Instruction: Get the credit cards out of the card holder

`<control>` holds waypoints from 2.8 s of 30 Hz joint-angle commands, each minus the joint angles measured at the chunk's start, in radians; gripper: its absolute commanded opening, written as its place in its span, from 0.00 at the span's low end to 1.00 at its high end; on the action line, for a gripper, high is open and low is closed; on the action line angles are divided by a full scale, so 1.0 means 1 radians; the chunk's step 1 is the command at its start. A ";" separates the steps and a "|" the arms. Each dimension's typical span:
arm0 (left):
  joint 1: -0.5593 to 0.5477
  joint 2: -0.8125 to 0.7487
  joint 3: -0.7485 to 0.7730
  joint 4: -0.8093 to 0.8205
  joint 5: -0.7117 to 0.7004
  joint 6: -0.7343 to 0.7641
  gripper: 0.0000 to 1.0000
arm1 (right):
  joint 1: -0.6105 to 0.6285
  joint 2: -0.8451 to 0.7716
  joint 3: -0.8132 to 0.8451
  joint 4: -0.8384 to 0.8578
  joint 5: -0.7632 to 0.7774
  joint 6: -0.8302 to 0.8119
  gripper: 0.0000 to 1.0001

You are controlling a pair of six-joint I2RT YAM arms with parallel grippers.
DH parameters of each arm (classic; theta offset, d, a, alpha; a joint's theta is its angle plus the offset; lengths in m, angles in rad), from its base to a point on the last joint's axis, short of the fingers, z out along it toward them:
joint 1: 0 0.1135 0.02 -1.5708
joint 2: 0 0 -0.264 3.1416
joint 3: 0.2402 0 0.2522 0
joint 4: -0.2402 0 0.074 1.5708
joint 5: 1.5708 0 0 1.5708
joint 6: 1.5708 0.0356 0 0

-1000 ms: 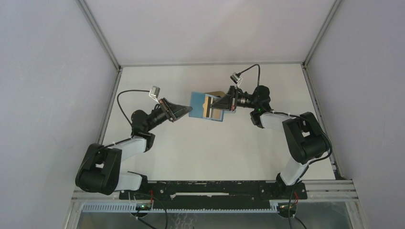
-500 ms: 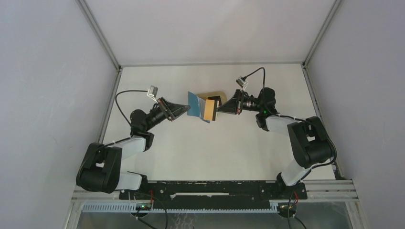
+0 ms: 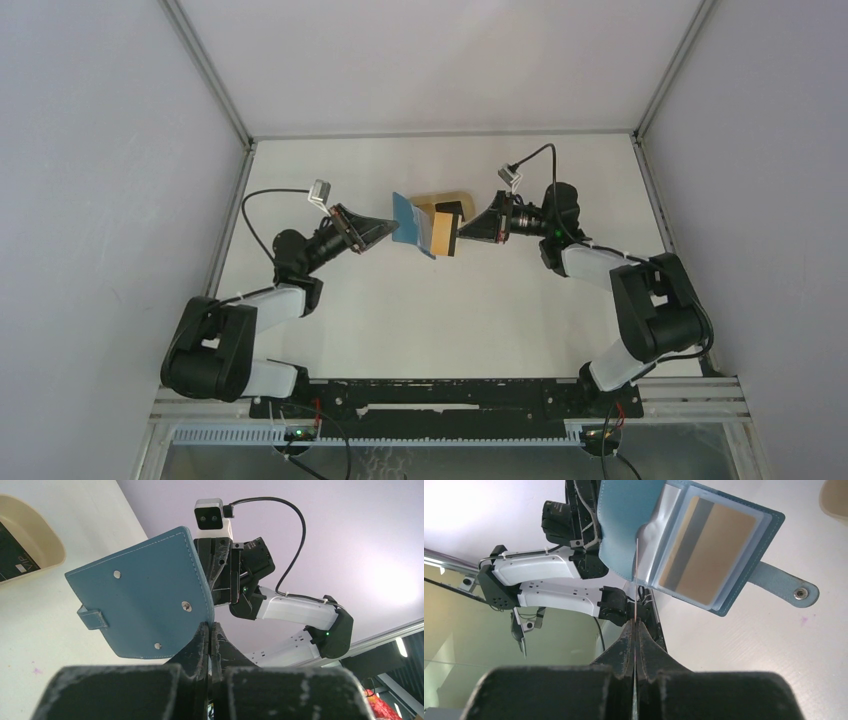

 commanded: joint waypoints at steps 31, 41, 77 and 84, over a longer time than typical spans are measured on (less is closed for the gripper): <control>-0.032 0.306 -0.346 0.189 -0.116 0.162 0.00 | 0.036 0.490 0.945 -1.113 0.334 -0.590 0.00; -0.034 0.221 -0.325 0.005 -0.193 0.266 0.00 | 0.008 0.565 1.081 -1.222 0.350 -0.644 0.00; -0.048 -0.067 -0.148 -0.791 -0.323 0.578 0.00 | 0.070 0.699 1.196 -1.298 0.400 -0.660 0.00; -0.048 -0.059 -0.142 -0.789 -0.324 0.579 0.00 | 0.086 0.763 1.260 -1.307 0.411 -0.654 0.00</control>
